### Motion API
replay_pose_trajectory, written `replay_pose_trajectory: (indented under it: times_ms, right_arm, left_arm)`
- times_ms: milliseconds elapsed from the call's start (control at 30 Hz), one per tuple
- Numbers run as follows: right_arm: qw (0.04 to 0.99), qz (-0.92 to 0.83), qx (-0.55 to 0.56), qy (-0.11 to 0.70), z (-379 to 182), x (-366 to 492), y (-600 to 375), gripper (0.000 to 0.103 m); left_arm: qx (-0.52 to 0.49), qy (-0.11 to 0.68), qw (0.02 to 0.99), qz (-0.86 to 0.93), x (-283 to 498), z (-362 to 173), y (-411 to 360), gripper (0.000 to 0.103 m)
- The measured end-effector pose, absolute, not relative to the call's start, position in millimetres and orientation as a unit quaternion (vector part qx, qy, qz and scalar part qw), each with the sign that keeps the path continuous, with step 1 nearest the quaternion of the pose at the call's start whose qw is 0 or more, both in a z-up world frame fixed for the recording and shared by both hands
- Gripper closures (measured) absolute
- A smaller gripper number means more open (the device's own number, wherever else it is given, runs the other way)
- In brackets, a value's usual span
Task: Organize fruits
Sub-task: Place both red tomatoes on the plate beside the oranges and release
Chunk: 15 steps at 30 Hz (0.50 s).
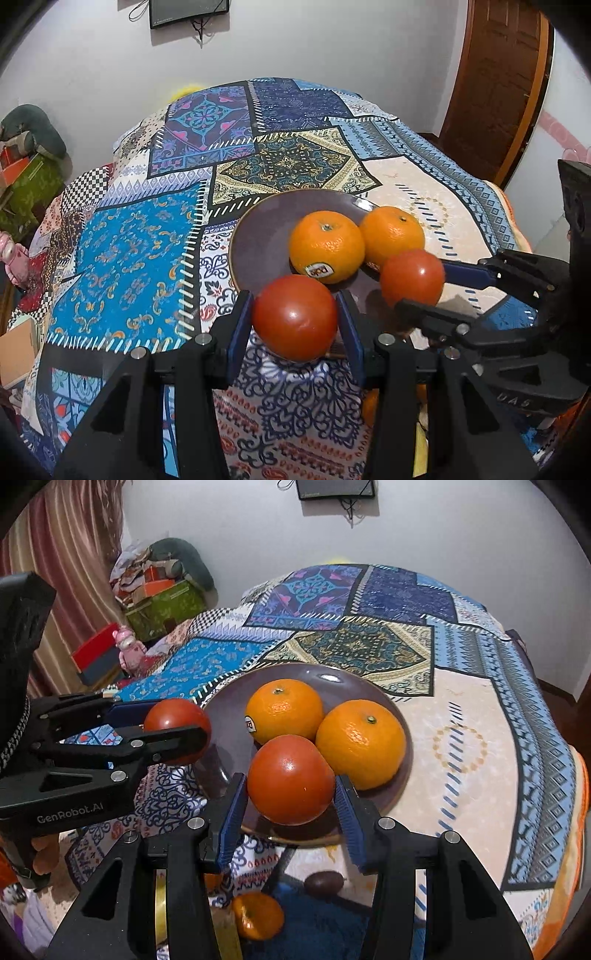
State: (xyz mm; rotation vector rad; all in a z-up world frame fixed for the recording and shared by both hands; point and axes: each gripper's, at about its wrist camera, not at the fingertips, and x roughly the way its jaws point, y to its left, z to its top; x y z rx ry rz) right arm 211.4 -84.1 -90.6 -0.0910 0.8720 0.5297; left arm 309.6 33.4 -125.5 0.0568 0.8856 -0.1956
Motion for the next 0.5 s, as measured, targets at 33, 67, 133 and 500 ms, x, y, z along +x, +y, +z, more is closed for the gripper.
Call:
replay_pose_trajectory:
  times_ms: [33,67,133,500]
  right_arm:
    - [0.869,0.256,-0.049,0.42,-91.3,213.1,-81.6,0.058]
    - [0.868,0.258,-0.052,0.421,-91.9,214.4,-80.2,0.058]
    - [0.866,0.259,-0.06,0.423,-93.4,217.1,-76.7,0.058]
    - [0.857,0.261,-0.063,0.439,-105.7,222.0,-74.9,0.058]
  left_arm:
    - [0.028,0.427,0.899,-0.094,311.8,-125.9,33.6,0.058]
    - [0.029,0.426,0.9,-0.093,314.9,-126.3,34.0,0.058]
    - [0.026,0.427,0.899,-0.093,320.0,-127.5,34.9,0.058]
    - [0.006,0.445,0.888,-0.114,329.2,-144.5,29.6,0.058]
